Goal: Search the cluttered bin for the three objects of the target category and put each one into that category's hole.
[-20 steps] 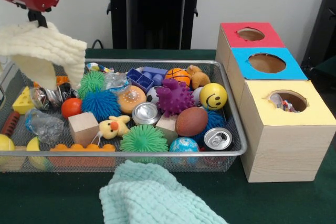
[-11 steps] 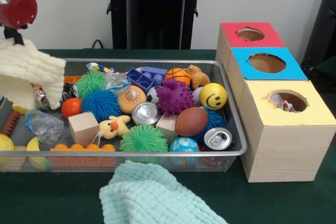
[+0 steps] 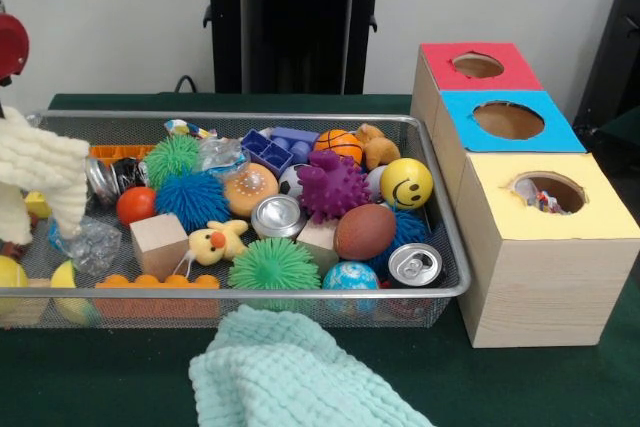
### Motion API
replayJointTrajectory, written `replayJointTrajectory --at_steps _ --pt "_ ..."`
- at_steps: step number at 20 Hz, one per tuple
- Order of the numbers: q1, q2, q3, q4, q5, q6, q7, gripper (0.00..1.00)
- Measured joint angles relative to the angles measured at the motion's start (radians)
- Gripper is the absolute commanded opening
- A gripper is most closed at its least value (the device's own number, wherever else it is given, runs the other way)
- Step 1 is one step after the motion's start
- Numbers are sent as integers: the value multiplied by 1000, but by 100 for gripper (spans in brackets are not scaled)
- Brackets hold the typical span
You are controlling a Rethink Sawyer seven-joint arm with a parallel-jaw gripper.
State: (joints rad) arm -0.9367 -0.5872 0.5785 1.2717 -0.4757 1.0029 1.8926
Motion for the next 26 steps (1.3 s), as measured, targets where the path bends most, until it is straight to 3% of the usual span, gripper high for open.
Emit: replayJointTrajectory --at_steps 15,26 --pt "0 90 14 -106 -14 5 -43 0" --pt "0 71 13 -84 -13 5 -43 0"
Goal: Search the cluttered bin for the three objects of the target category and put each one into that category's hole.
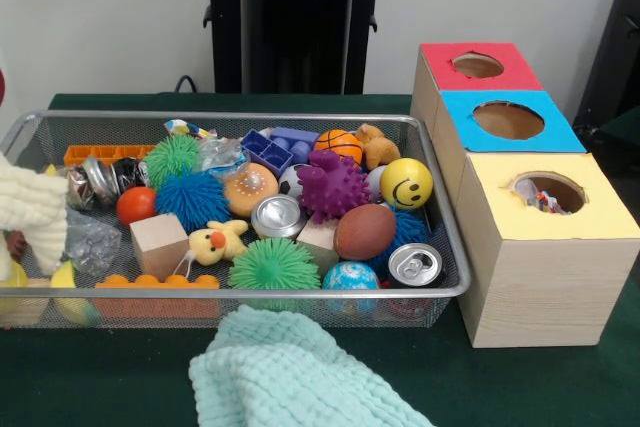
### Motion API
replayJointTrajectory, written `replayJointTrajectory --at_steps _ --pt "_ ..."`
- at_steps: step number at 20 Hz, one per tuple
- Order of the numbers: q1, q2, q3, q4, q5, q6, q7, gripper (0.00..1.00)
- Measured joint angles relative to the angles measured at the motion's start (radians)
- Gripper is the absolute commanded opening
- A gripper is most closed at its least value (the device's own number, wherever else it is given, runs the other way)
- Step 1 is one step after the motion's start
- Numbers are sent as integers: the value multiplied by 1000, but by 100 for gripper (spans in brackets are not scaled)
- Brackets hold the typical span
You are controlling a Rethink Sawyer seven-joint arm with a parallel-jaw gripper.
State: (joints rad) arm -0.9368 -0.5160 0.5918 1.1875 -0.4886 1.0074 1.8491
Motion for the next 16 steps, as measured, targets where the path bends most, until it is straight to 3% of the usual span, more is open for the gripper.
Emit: replayJointTrajectory --at_steps 16 --pt "25 -160 -25 186 17 0 0 0"
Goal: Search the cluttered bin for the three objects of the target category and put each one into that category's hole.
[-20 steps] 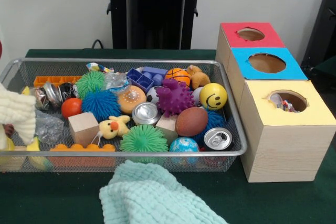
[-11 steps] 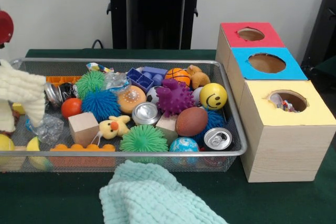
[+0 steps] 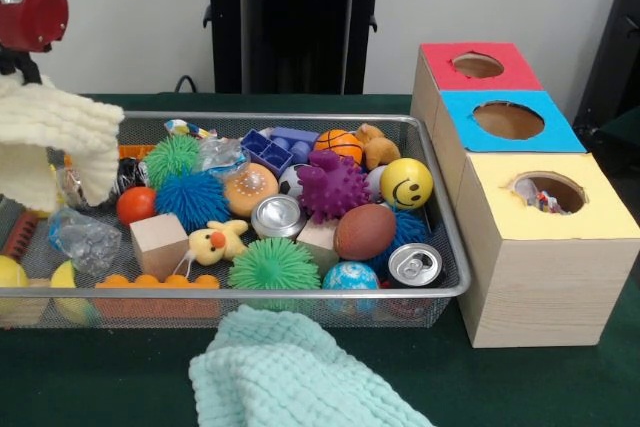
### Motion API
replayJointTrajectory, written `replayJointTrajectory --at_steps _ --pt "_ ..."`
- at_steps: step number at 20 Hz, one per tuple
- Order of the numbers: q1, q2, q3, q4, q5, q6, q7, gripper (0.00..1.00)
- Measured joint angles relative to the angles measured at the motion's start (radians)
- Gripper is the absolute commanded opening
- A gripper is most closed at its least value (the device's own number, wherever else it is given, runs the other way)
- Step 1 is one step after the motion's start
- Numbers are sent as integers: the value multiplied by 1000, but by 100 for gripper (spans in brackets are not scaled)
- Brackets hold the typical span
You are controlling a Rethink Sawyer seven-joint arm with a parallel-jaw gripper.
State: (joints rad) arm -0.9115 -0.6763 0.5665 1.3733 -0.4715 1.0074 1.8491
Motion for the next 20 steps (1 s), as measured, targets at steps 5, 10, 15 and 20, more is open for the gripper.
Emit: replayJointTrajectory --at_steps 5,10,15,20 --pt "10 -9 -8 29 1 0 0 0" --pt "12 -9 -13 42 12 0 0 100" --pt "22 -12 -31 54 26 0 0 100" --pt "22 -28 -44 87 35 -4 0 100"
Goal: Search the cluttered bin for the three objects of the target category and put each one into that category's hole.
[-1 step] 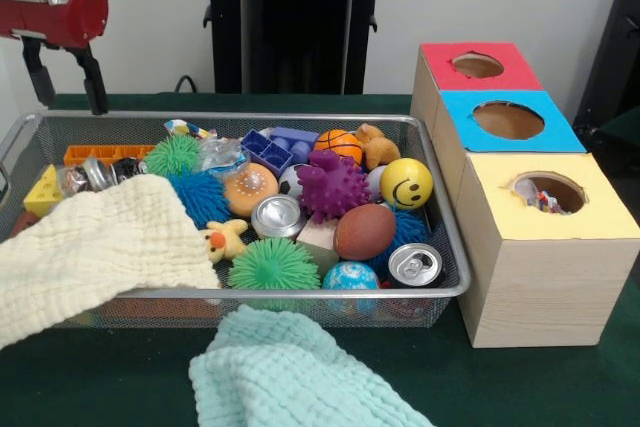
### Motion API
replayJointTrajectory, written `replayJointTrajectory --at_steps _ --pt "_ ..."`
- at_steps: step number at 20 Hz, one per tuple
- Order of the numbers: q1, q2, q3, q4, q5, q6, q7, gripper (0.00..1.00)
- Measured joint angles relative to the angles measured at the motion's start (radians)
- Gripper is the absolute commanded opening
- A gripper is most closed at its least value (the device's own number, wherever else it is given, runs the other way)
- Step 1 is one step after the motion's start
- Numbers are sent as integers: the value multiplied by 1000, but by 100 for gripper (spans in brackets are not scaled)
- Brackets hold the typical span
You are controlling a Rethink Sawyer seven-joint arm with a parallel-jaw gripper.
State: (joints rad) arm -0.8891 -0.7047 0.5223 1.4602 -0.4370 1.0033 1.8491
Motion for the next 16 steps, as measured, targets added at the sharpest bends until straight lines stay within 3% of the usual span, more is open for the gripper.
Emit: replayJointTrajectory --at_steps 16 --pt "10 -39 -55 96 36 -62 0 100"
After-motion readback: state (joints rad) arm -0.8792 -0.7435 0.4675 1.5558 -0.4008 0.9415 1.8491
